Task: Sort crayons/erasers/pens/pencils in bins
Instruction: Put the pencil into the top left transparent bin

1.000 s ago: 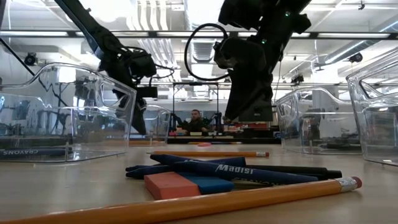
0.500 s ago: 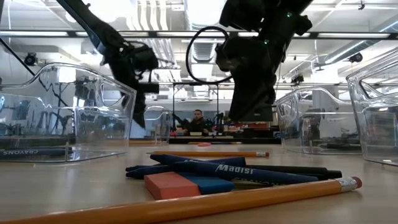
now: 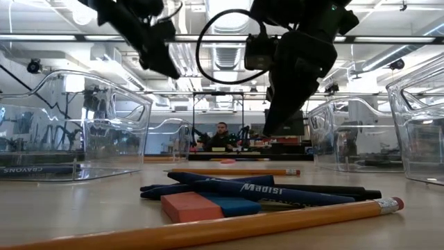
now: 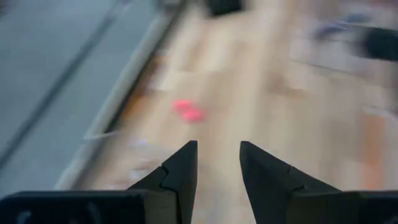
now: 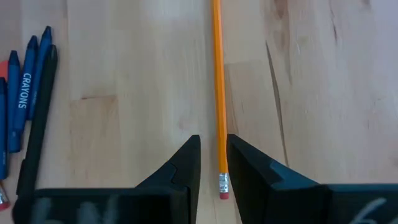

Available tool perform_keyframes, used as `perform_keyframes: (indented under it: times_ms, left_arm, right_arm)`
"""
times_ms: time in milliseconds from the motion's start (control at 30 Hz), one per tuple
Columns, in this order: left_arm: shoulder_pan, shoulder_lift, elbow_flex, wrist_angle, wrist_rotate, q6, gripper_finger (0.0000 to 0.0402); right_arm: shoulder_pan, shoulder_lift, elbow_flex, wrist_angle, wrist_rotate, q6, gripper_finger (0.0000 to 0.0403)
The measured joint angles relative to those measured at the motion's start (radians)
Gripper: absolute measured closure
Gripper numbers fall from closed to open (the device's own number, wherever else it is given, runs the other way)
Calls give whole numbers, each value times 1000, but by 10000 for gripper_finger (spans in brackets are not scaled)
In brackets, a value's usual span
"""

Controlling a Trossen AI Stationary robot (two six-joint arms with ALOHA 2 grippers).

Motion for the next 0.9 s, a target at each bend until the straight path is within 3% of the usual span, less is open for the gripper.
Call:
perform_keyframes:
  times_ms: [67,233,400,700,900]
  left_arm:
    - [-90,-12,-21,-11,6,-17,295]
    - [-323,4,-35,5,-109,-19,295]
    - [-474,70,-34,25,-154,-45,295]
    - [-552,276,-34,216,-162,-168,295]
    - [-577,377,-34,303,-136,-254,295]
  right_arm:
    - [2,-3,11,-29,0,2,335]
    - [14,-11,100,-193,2,37,335]
    - [42,-11,221,-408,60,75,335]
    - [123,-14,387,-678,133,182,335]
    - [206,-63,405,-842,144,243,335]
